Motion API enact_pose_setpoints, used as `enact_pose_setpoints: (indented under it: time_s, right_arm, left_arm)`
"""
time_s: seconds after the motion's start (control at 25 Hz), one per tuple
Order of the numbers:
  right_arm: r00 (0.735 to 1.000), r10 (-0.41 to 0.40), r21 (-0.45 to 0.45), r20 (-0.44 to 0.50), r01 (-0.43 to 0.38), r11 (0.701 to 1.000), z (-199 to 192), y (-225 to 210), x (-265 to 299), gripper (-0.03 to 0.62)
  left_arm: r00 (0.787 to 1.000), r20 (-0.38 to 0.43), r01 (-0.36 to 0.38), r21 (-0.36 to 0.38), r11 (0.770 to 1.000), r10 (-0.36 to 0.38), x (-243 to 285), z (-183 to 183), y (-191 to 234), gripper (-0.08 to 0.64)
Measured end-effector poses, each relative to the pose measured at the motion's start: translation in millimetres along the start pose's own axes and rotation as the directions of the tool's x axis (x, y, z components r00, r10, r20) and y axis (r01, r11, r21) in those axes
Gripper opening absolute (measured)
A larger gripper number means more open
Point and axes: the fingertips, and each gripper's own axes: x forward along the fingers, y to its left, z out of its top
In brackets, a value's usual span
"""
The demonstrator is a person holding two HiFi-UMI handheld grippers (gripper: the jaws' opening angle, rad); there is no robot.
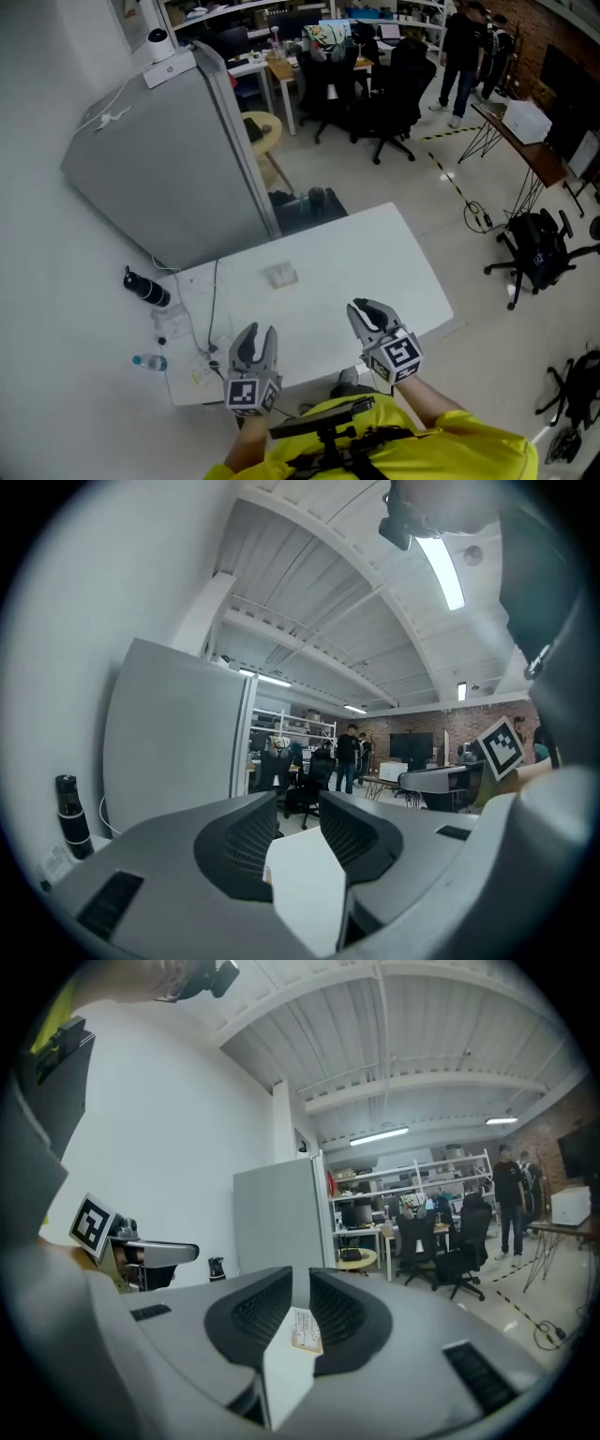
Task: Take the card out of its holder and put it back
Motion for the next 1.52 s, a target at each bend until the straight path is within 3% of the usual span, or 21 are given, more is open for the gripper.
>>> enact_pose_setpoints:
  time_s: [0.24, 0.48, 0.64, 0.68, 0.76, 0.96, 1.12, 1.24, 1.36, 1.48, 1.52]
  right_arm:
    - [0.996, 0.084, 0.0, -0.008, -0.084, 0.996, 1.2, -32.1, 24.7, 0.063]
    - [0.988, 0.14, 0.016, -0.066, -0.14, 0.99, -32.8, -35.5, 82.7, 0.064]
    - [0.955, 0.268, -0.044, -0.124, -0.275, 0.96, -62.0, -34.4, 134.3, 0.069]
    - [0.941, 0.307, -0.053, -0.141, -0.317, 0.947, -70.0, -35.5, 149.2, 0.115]
    - [0.906, 0.385, -0.067, -0.178, -0.401, 0.914, -87.9, -40.8, 181.0, 0.158]
    - [0.797, 0.557, -0.009, -0.234, -0.575, 0.818, -146.4, -62.9, 269.2, 0.156]
    - [0.664, 0.701, 0.079, -0.26, -0.709, 0.701, -194.7, -60.9, 313.5, 0.156]
    - [0.573, 0.785, 0.119, -0.236, -0.784, 0.609, -208.9, -57.9, 326.2, 0.156]
    - [0.514, 0.828, 0.119, -0.226, -0.829, 0.547, -214.8, -56.1, 335.2, 0.156]
    - [0.47, 0.851, 0.113, -0.233, -0.856, 0.504, -219.3, -53.0, 344.0, 0.152]
    - [0.457, 0.859, 0.114, -0.232, -0.864, 0.49, -219.8, -51.4, 345.6, 0.116]
  left_arm:
    - [0.999, -0.05, -0.006, 0.027, 1.0, 0.008, 35.5, -2.4, -0.3, 0.166]
    - [0.991, -0.132, -0.031, 0.05, 0.998, 0.038, 72.4, -39.3, 53.2, 0.166]
    - [0.986, -0.14, -0.089, 0.037, 0.995, 0.094, 91.8, -55.0, 81.8, 0.127]
    - [0.986, -0.138, -0.091, 0.037, 0.995, 0.095, 96.0, -59.0, 82.6, 0.126]
    - [0.988, -0.127, -0.083, 0.04, 0.996, 0.088, 105.7, -67.3, 82.2, 0.081]
    - [0.99, -0.118, -0.077, 0.004, 0.997, 0.077, 128.6, -95.1, 82.6, 0.005]
    - [0.986, -0.157, -0.069, -0.076, 0.995, 0.057, 131.7, -126.0, 85.4, 0.003]
    - [0.98, -0.198, -0.054, -0.114, 0.992, 0.031, 125.3, -146.6, 84.7, 0.003]
    - [0.973, -0.231, -0.033, -0.123, 0.992, 0.004, 117.7, -163.7, 86.5, 0.003]
    - [0.967, -0.255, -0.022, -0.117, 0.993, -0.009, 120.3, -174.4, 90.3, 0.003]
    - [0.966, -0.257, -0.019, -0.116, 0.993, -0.011, 123.1, -176.8, 91.5, 0.003]
